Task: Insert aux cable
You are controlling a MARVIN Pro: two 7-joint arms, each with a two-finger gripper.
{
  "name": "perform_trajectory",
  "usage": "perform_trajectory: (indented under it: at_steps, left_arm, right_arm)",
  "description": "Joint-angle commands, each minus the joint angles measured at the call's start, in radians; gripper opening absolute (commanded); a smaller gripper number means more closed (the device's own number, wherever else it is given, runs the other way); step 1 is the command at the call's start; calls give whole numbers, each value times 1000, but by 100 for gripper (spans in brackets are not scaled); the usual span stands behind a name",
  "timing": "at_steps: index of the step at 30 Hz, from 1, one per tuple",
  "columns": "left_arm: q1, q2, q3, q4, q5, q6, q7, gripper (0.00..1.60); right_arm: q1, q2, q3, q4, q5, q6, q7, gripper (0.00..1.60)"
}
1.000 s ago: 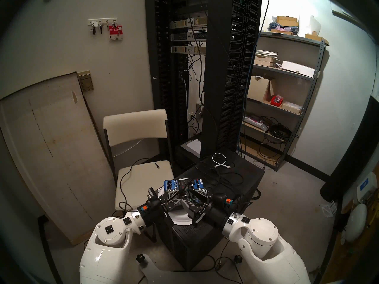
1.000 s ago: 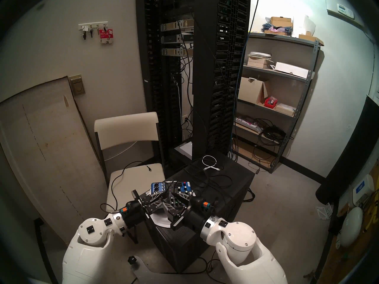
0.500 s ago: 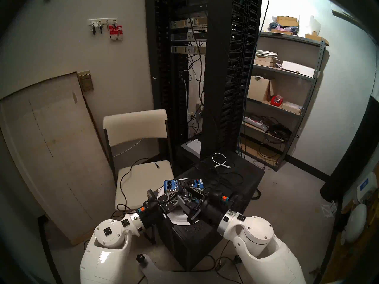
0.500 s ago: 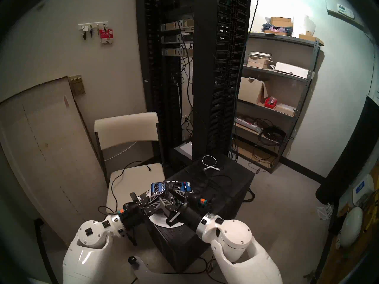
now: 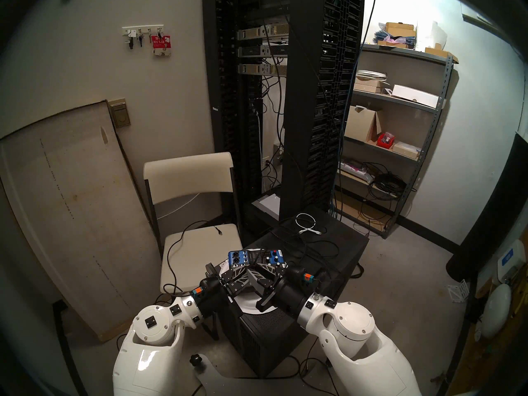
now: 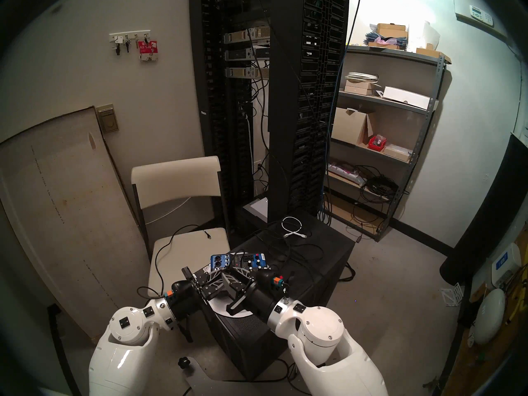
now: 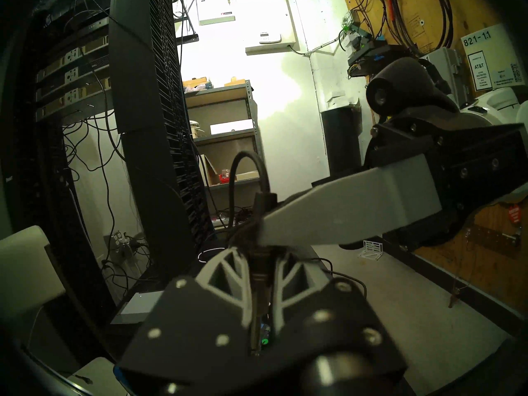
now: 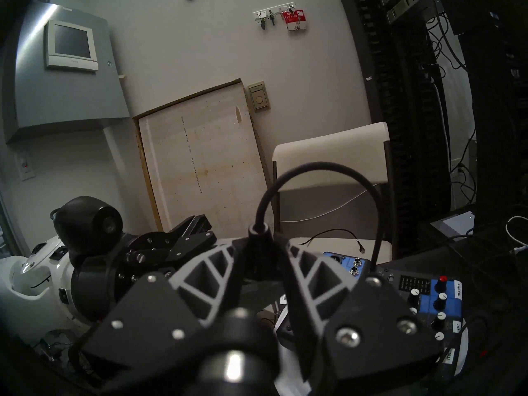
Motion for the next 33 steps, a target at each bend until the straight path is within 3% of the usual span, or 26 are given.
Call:
perform_trajectory:
  at_steps: [1, 7, 9, 10, 16, 17, 18, 27, 29, 33]
  left_arm:
    - [-4, -11, 2, -16, -15, 3, -1, 0]
    - [-4, -16, 6, -14, -17, 14, -4, 0]
    - [-3, -18, 7, -14, -18, 19, -3, 0]
    - [-3, -19, 6, -14, -19, 21, -3, 0]
    - [-3, -17, 6, -22, -24, 67, -5, 0]
    - [-4, -14, 6, -19, -20, 62, -5, 13]
    - [-5, -13, 5, -16, -25, 68, -8, 45]
    - [4, -3, -9, -15, -21, 81, -7, 77]
    - [7, 0, -17, -15, -20, 82, -4, 138]
    - [17, 17, -34, -25, -16, 97, -14, 157]
  right_arm:
    - [19, -23, -4, -7, 5, -20, -5, 72]
    - [23, -28, -11, -6, -1, -32, -15, 55]
    - [28, -26, -16, -3, -4, -34, -13, 32]
    - [28, -26, -18, -2, -6, -37, -14, 0]
    - [32, -25, -25, 9, -13, -52, -15, 0]
    - [34, -28, -25, 11, -15, -56, -18, 0]
    - [36, -29, -26, 13, -16, -57, -19, 0]
    - [55, -43, -41, 54, -51, -97, -25, 0]
    - [60, -49, -44, 65, -58, -104, -29, 0]
    - [72, -60, -48, 89, -74, -117, -39, 0]
